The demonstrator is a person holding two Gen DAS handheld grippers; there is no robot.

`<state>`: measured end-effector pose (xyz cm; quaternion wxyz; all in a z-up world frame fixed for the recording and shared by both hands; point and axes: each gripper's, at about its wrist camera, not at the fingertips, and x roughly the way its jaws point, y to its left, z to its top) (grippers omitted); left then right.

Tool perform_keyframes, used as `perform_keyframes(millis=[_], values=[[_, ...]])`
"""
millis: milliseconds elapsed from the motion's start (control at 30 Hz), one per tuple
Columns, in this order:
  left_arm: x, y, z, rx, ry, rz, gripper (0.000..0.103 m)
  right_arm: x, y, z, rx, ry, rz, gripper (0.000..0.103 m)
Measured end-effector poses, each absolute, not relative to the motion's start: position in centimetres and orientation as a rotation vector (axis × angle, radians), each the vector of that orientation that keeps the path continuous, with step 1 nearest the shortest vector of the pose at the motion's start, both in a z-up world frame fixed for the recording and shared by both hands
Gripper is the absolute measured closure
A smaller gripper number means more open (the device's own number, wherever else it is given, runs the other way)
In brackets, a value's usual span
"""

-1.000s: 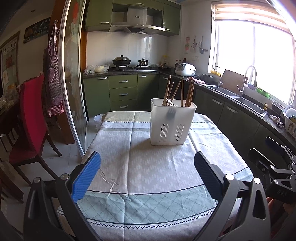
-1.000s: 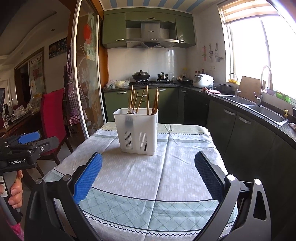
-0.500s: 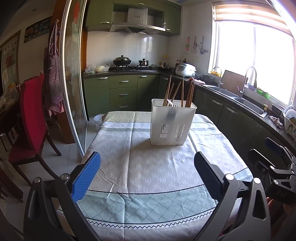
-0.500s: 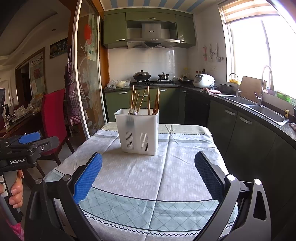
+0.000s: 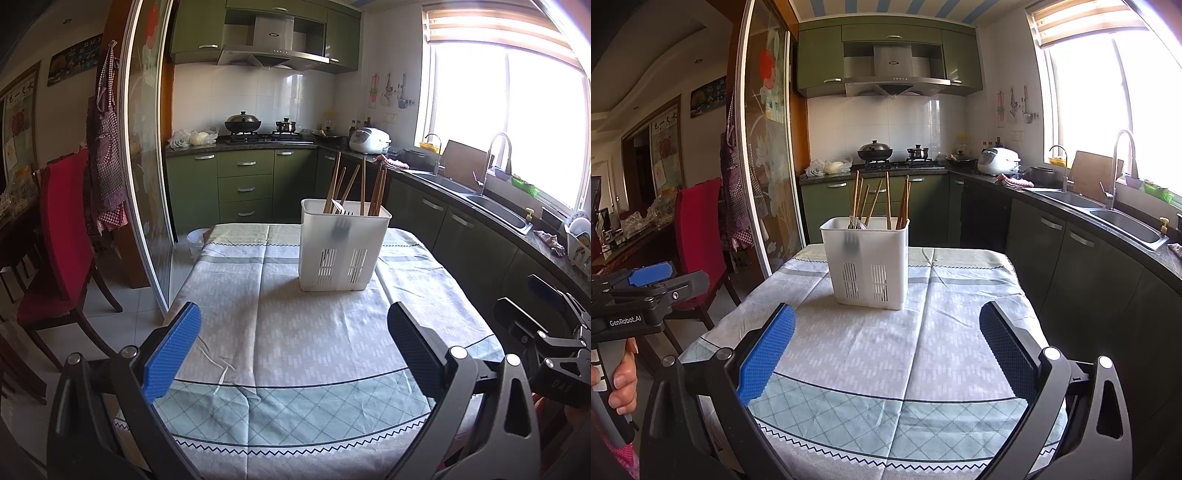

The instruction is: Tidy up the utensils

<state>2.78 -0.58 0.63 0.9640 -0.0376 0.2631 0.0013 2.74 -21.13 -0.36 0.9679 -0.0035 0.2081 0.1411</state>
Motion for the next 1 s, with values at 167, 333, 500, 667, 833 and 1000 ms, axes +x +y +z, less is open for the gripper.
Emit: perform_keyframes(millis=[167, 333, 500, 667, 833, 1000], values=[[2.77, -0.56, 0.66, -0.075, 0.533, 0.003, 0.007, 2.78, -21.16, -0.33, -0.010, 0.422, 0.287, 0.005], [2.76, -0.56, 0.87, -0.071, 0.529, 0.004, 0.007, 2.78, -21.17, -0.33, -0.009, 0.422, 0.287, 0.005], [2.95, -0.38, 1.19, -0.080, 0.539, -0.005, 0.007, 2.79, -21.09, -0.31, -0.009, 0.422, 0.287, 0.005], [3.03, -0.41, 1.18, -0.063, 0.541, 0.015, 0.007, 2.75, -21.07, -0.32, -0.008, 0.423, 0.288, 0.005], [3.08, -0.32, 1.18, -0.068, 0.542, 0.007, 0.007, 2.77, -21.07, -0.35, -0.008, 0.424, 0.288, 0.005], [3.01, -0.26, 1.15, -0.066, 0.536, 0.010, 0.007, 2.82, -21.20, -0.44, -0.008, 0.425, 0.289, 0.005]])
